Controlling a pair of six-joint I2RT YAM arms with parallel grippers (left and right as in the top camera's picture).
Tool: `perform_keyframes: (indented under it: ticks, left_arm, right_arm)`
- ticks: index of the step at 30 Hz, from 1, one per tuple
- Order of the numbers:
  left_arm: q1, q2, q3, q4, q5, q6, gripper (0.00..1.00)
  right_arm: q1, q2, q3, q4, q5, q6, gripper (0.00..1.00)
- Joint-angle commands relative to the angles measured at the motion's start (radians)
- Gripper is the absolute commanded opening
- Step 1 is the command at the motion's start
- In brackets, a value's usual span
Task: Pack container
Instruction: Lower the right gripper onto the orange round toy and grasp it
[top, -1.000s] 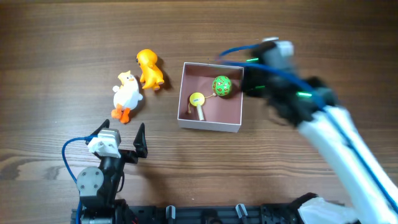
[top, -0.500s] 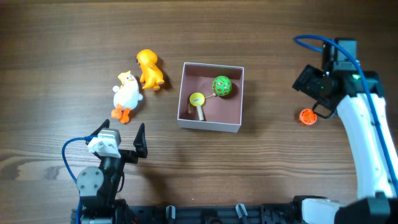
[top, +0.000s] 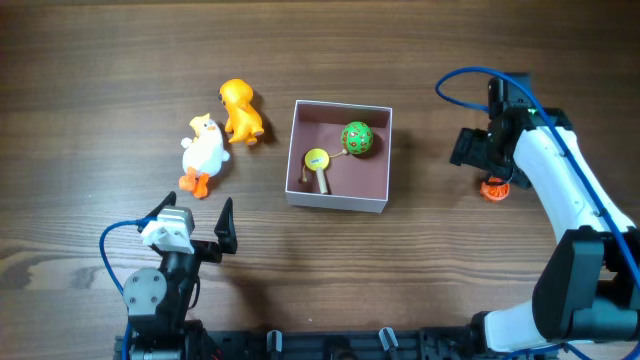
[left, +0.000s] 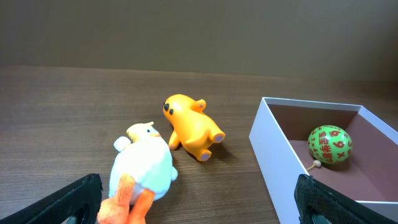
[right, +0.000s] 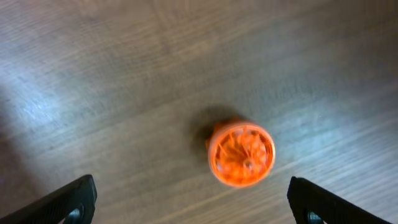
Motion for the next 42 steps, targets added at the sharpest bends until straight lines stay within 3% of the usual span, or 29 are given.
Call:
perform_keyframes:
  ticks: [1, 12, 21, 31, 42]
  left_arm:
    - [0.007, -0.007, -0.006, 0.003, 0.016, 0.016, 1.0]
    - [0.007, -0.007, -0.006, 0.003, 0.016, 0.016, 1.0]
    - [0.007, -0.007, -0.006, 0.003, 0.016, 0.016, 1.0]
    - [0.007, -0.007, -0.006, 0.003, 0.016, 0.016, 1.0]
    - [0.007, -0.007, -0.006, 0.003, 0.016, 0.016, 1.0]
  right_arm:
    - [-0.016, 0.0, -0.058, 0.068, 0.018, -0.045, 1.0]
    - [-0.162, 0.0, -0.112, 0.145, -0.116, -0.153, 1.0]
    - [-0.164, 0.001, -0.231, 0.267, -0.142, -0.17, 0.99]
    - [-0.165, 0.001, -0.261, 0.301, -0.141, -0.172, 0.68]
    - [-0.166, 0.002, -0.261, 0.354, -0.1, -0.172, 0.79]
